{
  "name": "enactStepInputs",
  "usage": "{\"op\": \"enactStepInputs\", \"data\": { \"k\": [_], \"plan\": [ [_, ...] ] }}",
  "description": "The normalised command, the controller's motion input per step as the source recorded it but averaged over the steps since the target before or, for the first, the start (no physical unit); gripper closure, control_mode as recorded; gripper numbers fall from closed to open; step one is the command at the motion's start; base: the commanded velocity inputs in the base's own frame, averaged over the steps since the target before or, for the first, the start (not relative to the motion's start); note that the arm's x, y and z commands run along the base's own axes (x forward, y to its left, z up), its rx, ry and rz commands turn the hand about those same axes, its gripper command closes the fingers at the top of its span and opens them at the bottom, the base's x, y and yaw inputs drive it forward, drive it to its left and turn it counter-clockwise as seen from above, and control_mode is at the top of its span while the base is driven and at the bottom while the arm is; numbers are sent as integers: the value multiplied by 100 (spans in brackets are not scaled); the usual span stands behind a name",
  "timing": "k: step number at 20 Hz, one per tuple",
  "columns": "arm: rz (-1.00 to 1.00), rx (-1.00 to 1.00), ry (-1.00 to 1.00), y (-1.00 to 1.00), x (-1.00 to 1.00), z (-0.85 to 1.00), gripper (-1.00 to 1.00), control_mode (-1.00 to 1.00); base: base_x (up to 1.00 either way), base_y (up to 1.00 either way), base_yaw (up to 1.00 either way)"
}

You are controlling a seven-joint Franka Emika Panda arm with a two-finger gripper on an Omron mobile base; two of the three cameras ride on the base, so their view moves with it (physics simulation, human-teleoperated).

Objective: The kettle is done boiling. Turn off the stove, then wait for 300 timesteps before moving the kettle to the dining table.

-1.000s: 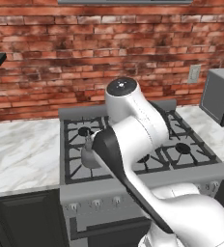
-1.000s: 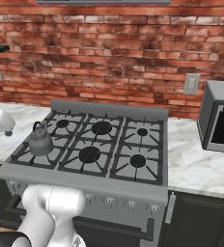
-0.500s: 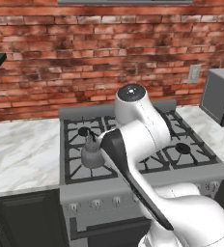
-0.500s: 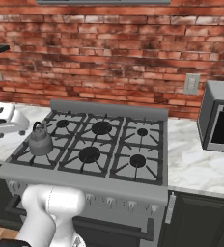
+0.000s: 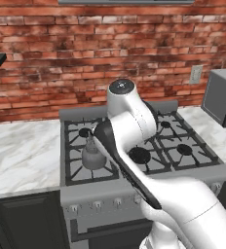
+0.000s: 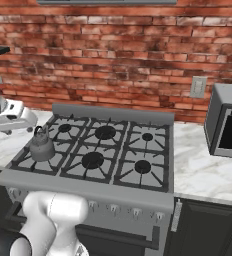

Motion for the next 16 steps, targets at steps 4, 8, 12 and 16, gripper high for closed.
{"op": "enactStepInputs", "data": {
  "k": [4, 8, 12, 16],
  "plan": [
    [0, 1, 8, 27, 45, -16, -100, -100, 0, 0, 0],
    [0, 0, 3, 13, 31, -36, -100, -100, 0, 0, 0],
    [0, 0, 0, 9, 22, -37, -100, -100, 0, 0, 0],
    [0, 0, 0, 6, 22, -34, -100, -100, 0, 0, 0]
  ]
}}
